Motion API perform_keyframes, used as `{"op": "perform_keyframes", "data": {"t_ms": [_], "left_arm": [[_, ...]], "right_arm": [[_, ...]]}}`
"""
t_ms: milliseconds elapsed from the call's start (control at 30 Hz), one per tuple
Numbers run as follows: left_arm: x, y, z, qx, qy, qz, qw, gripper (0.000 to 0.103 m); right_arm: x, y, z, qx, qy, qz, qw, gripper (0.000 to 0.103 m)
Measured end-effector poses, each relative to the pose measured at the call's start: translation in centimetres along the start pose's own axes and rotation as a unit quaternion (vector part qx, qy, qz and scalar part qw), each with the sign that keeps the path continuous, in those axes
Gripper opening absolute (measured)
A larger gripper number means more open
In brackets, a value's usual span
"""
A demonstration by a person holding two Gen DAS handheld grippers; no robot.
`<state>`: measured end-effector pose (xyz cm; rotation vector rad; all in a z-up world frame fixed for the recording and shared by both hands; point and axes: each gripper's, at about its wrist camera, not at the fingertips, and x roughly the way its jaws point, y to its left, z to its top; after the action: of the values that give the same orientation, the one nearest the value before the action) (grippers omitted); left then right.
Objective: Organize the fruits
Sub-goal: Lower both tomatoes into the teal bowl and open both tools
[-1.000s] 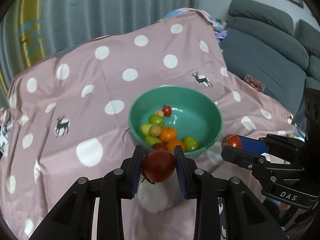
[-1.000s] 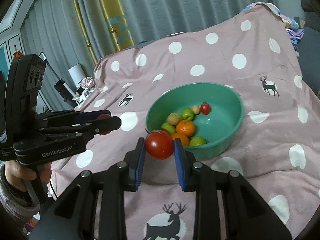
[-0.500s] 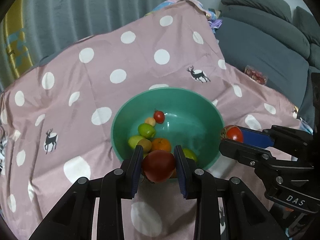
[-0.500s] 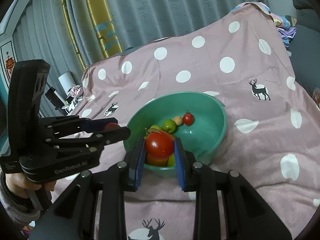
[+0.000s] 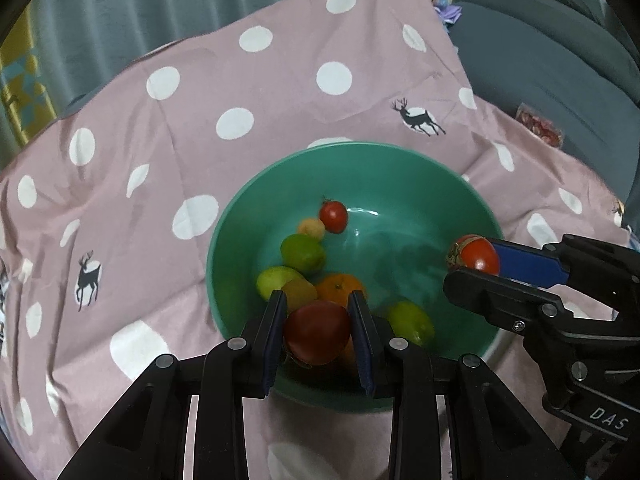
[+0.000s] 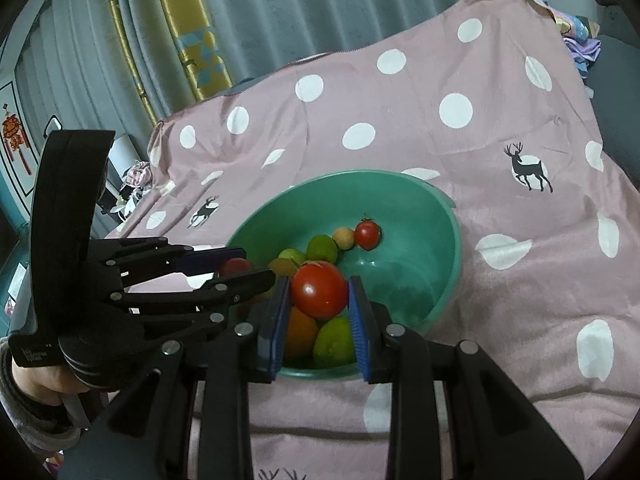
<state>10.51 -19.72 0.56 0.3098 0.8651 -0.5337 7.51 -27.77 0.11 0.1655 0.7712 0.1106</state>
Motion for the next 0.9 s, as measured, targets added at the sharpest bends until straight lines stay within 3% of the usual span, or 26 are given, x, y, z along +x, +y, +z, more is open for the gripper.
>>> {"op": "perform_keyframes", "data": {"t_ms": [900], "left_arm": [[2.9,0.0,0.7,0.029,0.033,0.017,0.9989,0.032]], "right_arm": [[3.1,-0.3,0.6,-0.014,0.05,-0.023,0.998,0.03]]}}
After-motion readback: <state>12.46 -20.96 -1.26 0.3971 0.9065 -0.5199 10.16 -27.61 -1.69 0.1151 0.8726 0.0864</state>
